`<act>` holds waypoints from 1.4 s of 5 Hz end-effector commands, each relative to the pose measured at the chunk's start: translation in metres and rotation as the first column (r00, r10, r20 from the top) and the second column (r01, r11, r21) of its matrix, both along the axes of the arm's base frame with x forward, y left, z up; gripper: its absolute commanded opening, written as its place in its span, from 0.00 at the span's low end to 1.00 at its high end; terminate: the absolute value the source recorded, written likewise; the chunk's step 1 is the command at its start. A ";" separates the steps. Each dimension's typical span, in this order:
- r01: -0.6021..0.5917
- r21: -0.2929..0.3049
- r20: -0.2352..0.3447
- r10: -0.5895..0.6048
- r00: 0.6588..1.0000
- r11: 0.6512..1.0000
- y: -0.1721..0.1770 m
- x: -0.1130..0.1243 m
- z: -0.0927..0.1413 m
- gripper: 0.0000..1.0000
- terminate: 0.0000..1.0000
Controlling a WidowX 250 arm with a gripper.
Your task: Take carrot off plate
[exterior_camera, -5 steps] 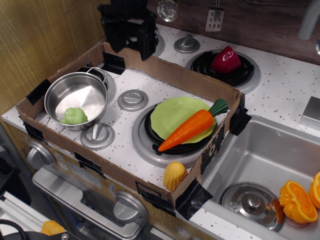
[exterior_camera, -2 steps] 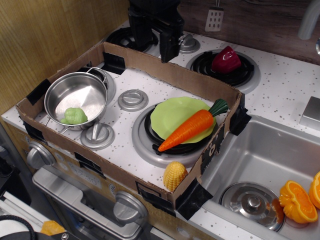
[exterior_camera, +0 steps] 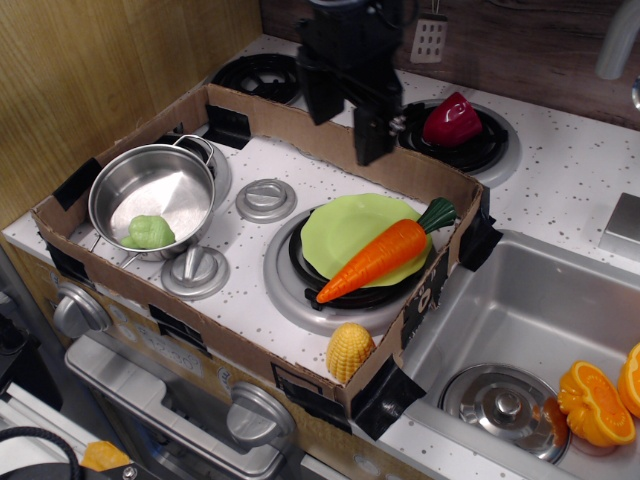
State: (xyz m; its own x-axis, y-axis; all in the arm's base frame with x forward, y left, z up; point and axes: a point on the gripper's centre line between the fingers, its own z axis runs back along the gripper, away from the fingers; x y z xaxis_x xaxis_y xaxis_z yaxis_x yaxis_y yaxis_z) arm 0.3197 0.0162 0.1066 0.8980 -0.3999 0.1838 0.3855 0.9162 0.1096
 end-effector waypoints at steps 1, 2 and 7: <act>-0.029 0.012 0.086 0.028 0.996 1.000 -0.029 -0.006 -0.008 1.00 0.00; -0.066 -0.009 0.079 0.067 0.995 0.998 -0.035 -0.010 -0.024 1.00 0.00; -0.042 -0.009 0.129 0.042 0.991 0.999 -0.038 -0.013 -0.078 1.00 0.00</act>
State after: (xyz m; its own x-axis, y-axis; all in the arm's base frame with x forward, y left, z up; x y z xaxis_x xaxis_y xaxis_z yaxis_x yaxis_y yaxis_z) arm 0.3046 -0.0231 0.0251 0.8917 -0.3533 0.2830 0.3268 0.9350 0.1377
